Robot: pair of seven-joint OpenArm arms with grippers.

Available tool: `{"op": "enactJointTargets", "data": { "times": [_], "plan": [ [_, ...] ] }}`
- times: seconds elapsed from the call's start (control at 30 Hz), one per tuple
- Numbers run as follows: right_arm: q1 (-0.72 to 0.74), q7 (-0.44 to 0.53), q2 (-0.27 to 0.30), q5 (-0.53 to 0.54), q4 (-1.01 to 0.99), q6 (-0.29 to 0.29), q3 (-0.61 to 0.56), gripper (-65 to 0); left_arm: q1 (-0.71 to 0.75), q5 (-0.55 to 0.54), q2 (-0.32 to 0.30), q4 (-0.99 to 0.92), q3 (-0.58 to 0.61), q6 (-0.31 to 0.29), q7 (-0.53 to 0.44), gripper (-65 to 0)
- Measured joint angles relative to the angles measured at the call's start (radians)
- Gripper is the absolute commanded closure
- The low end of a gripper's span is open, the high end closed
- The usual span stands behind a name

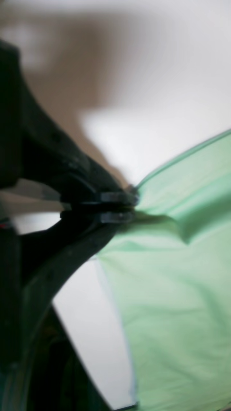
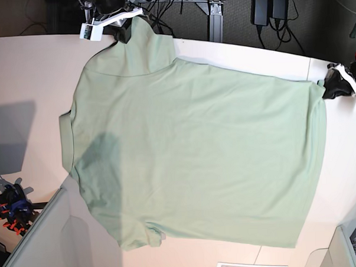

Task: Fold the T-shirt properly
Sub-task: 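Grasp the shirt corners with both grippers, then pull the shirt edge with both grippers, folding the sleeve inward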

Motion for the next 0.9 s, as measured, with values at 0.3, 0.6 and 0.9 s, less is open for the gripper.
{"op": "enactJointTargets", "data": {
  "times": [0.3,0.6,0.9],
  "plan": [
    [-0.007,-0.008,-0.002,0.127,0.084,0.013,0.098,0.0,0.111,0.016,0.0,0.205,-0.231,0.007,0.013,0.0],
    [0.167,-0.016,-0.002,0.107,0.107,0.025,0.122,0.0,0.038,0.047,-0.001,0.204,-0.205,0.008,-0.027,0.0],
    [0.392,-0.011,0.106,0.072,-0.047,0.057,0.122,0.0,-0.22,0.141,0.001,0.015,-0.12,0.0,-0.101,0.0]
  ]
}}
